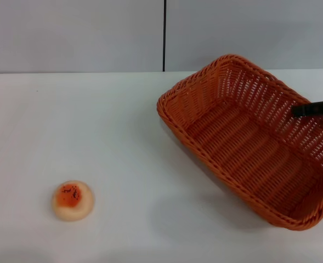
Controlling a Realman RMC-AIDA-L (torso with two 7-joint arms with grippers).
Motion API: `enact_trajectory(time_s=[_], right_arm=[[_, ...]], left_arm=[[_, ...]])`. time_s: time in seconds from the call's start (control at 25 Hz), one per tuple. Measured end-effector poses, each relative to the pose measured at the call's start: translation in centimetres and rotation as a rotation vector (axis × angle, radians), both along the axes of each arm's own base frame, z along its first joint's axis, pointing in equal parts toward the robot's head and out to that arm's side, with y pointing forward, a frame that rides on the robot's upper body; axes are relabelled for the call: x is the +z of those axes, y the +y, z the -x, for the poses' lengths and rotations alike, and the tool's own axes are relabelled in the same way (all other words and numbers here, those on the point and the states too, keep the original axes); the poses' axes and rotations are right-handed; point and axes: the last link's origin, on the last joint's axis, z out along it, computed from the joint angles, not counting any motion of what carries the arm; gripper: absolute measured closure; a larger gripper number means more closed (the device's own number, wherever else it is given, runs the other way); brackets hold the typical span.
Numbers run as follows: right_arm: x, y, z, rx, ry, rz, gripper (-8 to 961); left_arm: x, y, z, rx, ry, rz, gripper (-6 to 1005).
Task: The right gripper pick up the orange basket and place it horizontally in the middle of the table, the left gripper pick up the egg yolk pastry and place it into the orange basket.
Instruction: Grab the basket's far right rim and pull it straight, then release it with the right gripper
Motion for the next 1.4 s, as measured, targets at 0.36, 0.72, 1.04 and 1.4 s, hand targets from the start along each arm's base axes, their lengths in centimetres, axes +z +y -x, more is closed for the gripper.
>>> enact_trajectory(time_s=[0.36,0.72,1.04,1.4], right_arm=[[-0.9,0.5,0.9,0.024,-0.009,0.031,304],[-1.1,0.8,1.5,0.035,-0.025,0.051,597],[-0.8,1.2,3.6,0.174,-0.123,0.082,759],[-0.9,3.4,8.3,0.527,-0.232,0.137,784]], left_arm=[[0.2,0.4,0.0,0.001,0.006,-0.001,218],[0.3,0.7,0.1,0.003,0.014,0.001,218],[0.3,0.2,0.4,0.022,0.015,0.002,217],[0.2,-1.2,0.5,0.024,0.024,0.002,217]])
